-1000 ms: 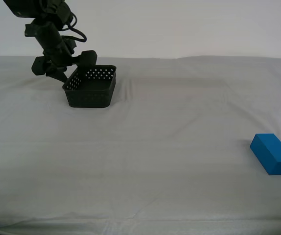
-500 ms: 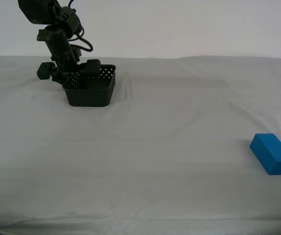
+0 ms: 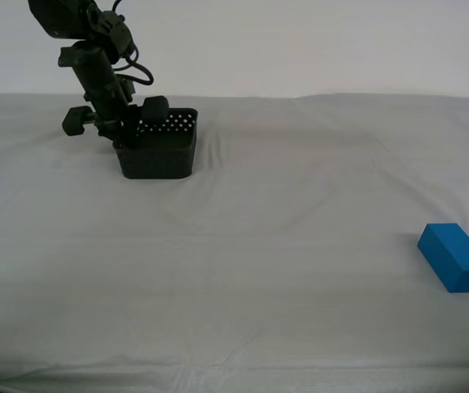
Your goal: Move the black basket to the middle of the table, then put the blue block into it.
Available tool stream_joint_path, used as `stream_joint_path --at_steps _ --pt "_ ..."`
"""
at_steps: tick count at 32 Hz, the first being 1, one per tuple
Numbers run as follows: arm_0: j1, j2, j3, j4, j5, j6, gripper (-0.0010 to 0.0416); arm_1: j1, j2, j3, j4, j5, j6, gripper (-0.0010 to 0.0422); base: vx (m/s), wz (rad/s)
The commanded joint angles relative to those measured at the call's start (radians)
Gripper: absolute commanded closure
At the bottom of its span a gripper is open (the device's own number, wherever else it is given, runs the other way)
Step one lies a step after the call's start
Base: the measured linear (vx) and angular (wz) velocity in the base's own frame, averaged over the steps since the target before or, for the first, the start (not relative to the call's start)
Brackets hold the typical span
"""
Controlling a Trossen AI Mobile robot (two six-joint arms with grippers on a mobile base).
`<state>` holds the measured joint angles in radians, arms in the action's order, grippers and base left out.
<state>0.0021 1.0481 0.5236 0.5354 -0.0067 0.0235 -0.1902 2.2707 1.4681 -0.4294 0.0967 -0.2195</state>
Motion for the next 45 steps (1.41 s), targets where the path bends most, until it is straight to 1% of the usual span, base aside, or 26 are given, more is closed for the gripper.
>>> stream_joint_path --at_steps 1,3,5,11,15,16,20,22,25,27,32,34,37,38,40,43,45 --pt "0.000 0.000 0.001 0.002 0.000 0.003 0.0405 -0.002 -0.028 0.000 -0.011 0.030 -0.008 0.0413 0.000 0.000" --pt "0.000 0.000 0.001 0.002 0.000 0.003 0.0405 -0.007 -0.069 0.000 -0.028 0.063 -0.010 0.0413 0.000 0.000" --pt "0.000 0.000 0.001 0.002 0.000 0.003 0.0405 -0.022 -0.106 0.000 -0.056 0.078 -0.010 0.0413 0.000 0.000" --pt "0.000 0.000 0.001 0.003 0.000 0.003 0.0405 -0.103 -0.204 0.000 -0.074 0.078 -0.013 0.0413 0.000 0.000" --pt "0.000 0.000 0.001 0.003 0.000 0.002 0.0405 -0.182 -0.235 0.000 -0.090 0.078 -0.042 0.0412 0.000 0.000" --pt "0.000 0.000 0.001 0.003 0.000 0.002 0.0405 -0.229 -0.235 0.000 -0.095 0.078 -0.058 0.0413 0.000 0.000" --pt "0.000 0.000 0.001 0.003 0.000 0.003 0.0405 -0.325 -0.229 -0.002 -0.098 0.077 -0.064 0.0412 0.000 0.000" --pt "0.000 0.000 0.001 0.003 0.000 0.003 0.0405 -0.378 -0.229 -0.012 -0.073 0.066 -0.071 0.0412 0.000 0.000" --pt "0.000 0.000 0.001 0.003 0.000 0.003 0.0405 -0.416 -0.229 -0.015 -0.066 0.066 -0.090 0.0412 0.000 0.000" --pt "0.000 0.000 0.001 0.003 0.000 0.003 0.0405 -0.428 -0.229 -0.026 -0.065 0.069 -0.098 0.0412 0.000 0.000" --pt "0.000 0.000 0.001 0.003 0.000 0.003 0.0406 -0.430 -0.229 -0.095 -0.042 0.069 -0.104 0.0412 0.000 0.000" --pt "0.000 0.000 0.001 0.003 0.000 0.003 0.0405 -0.429 -0.229 -0.130 -0.032 0.069 -0.095 0.0412 0.000 0.000" --pt "0.001 0.000 0.001 0.003 0.000 0.003 0.0405 -0.429 -0.229 -0.155 -0.024 0.070 -0.092 0.0392 0.000 0.000" --pt "0.001 0.000 0.001 0.002 0.000 0.003 0.0406 -0.428 -0.229 -0.155 -0.024 0.073 -0.082 0.0374 0.000 0.000" --pt "0.001 0.000 0.001 0.002 0.000 0.003 0.0405 -0.428 -0.229 -0.155 -0.023 0.073 -0.081 0.0340 0.000 0.000" --pt "0.001 0.000 0.001 0.002 0.000 0.003 0.0405 -0.428 -0.229 -0.155 -0.016 0.072 -0.081 0.0260 0.000 0.000" --pt "0.001 0.000 0.001 0.001 0.000 0.002 0.0406 -0.426 -0.229 -0.155 -0.010 0.055 -0.088 0.0216 0.000 0.000"
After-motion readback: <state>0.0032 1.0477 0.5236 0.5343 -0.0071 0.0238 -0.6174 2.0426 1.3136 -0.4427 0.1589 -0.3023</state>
